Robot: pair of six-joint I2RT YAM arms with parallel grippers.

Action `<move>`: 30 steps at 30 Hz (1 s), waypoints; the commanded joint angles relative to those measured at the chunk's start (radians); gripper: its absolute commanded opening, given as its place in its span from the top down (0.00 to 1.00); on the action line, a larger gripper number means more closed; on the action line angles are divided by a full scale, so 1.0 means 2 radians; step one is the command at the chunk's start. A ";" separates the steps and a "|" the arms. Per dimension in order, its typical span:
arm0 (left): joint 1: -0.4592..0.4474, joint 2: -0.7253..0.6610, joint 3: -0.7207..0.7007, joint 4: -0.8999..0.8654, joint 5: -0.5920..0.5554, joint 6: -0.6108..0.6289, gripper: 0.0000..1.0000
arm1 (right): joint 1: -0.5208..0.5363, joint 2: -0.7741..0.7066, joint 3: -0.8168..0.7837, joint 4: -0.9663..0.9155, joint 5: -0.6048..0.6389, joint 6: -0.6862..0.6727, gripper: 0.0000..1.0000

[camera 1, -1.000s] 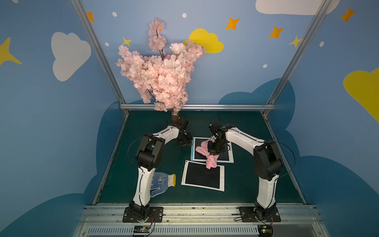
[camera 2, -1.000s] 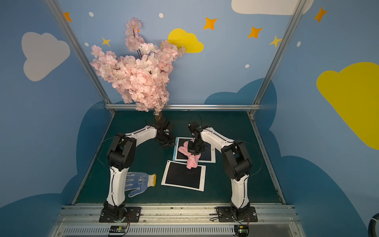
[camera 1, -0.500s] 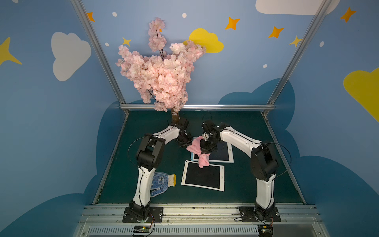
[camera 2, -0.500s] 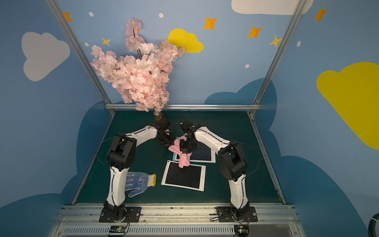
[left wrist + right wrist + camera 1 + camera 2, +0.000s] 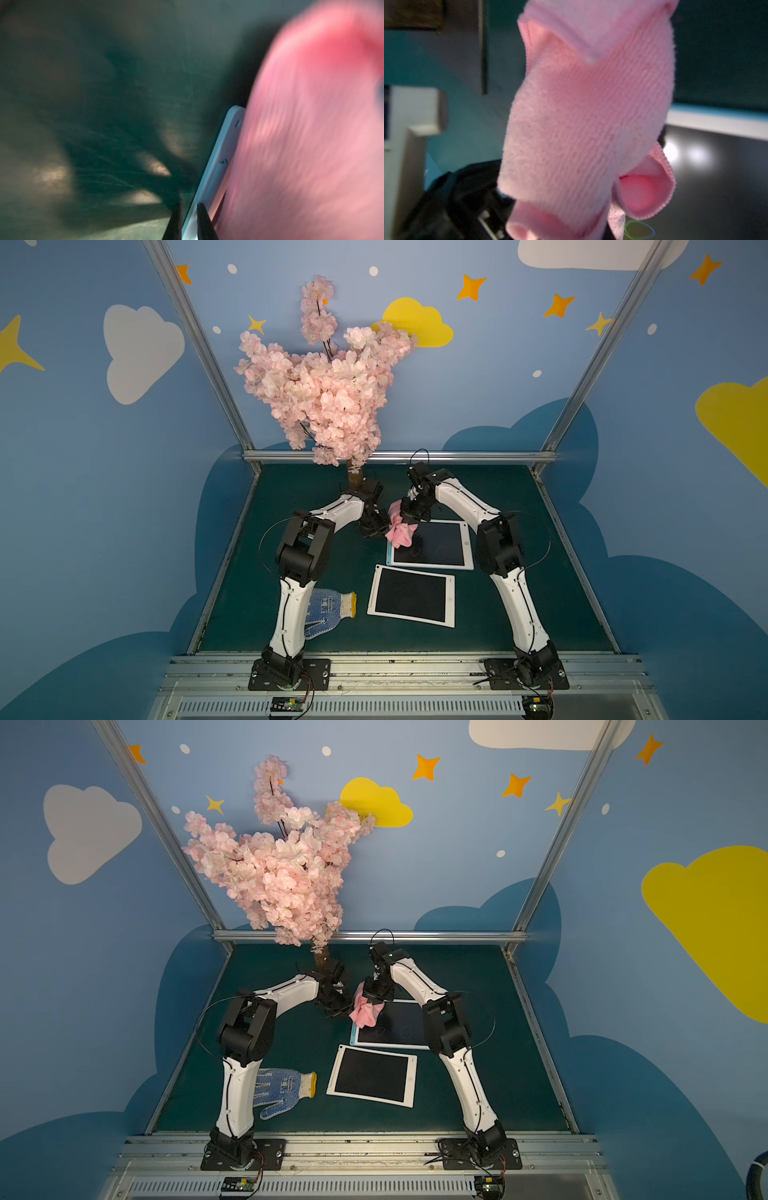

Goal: Wipe the drawing tablet
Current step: Wipe the dirt from the drawing tablet.

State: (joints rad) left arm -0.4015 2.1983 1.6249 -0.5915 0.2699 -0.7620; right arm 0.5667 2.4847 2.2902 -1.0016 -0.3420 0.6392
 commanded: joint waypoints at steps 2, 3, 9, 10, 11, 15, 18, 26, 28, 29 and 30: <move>-0.005 0.025 -0.006 -0.031 -0.005 0.007 0.84 | 0.016 0.043 0.048 -0.044 -0.032 0.003 1.00; -0.005 0.025 -0.006 -0.031 -0.005 0.007 0.84 | 0.019 0.045 0.047 -0.044 -0.034 0.004 1.00; -0.006 0.026 -0.003 -0.031 -0.006 0.008 0.84 | 0.029 0.005 -0.023 -0.033 -0.025 -0.004 1.00; -0.005 0.027 -0.003 -0.032 -0.007 0.008 0.84 | 0.022 -0.001 -0.039 -0.025 -0.022 -0.002 1.00; -0.005 0.027 -0.002 -0.032 -0.008 0.008 0.84 | 0.012 -0.004 -0.049 -0.020 -0.021 0.002 1.00; -0.006 0.029 0.001 -0.036 -0.008 0.010 0.84 | -0.029 0.000 -0.049 -0.020 -0.012 0.005 1.00; -0.005 0.032 0.004 -0.038 -0.009 0.010 0.84 | -0.051 -0.005 -0.050 -0.028 -0.003 -0.008 1.00; -0.006 0.037 0.010 -0.040 -0.006 0.010 0.85 | 0.002 0.036 0.021 -0.034 -0.016 -0.006 1.00; -0.006 0.037 0.011 -0.040 -0.006 0.010 0.85 | 0.018 0.058 0.051 -0.029 -0.031 0.011 1.00; -0.006 0.037 0.011 -0.040 -0.007 0.010 0.85 | 0.023 0.064 0.058 -0.022 -0.039 0.019 1.00; -0.006 0.037 0.011 -0.041 -0.006 0.010 0.85 | 0.027 0.071 0.064 -0.013 -0.047 0.027 1.00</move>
State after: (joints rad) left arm -0.4023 2.2143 1.6535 -0.6209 0.2695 -0.7547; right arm 0.5743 2.5748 2.3787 -1.0294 -0.3897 0.6502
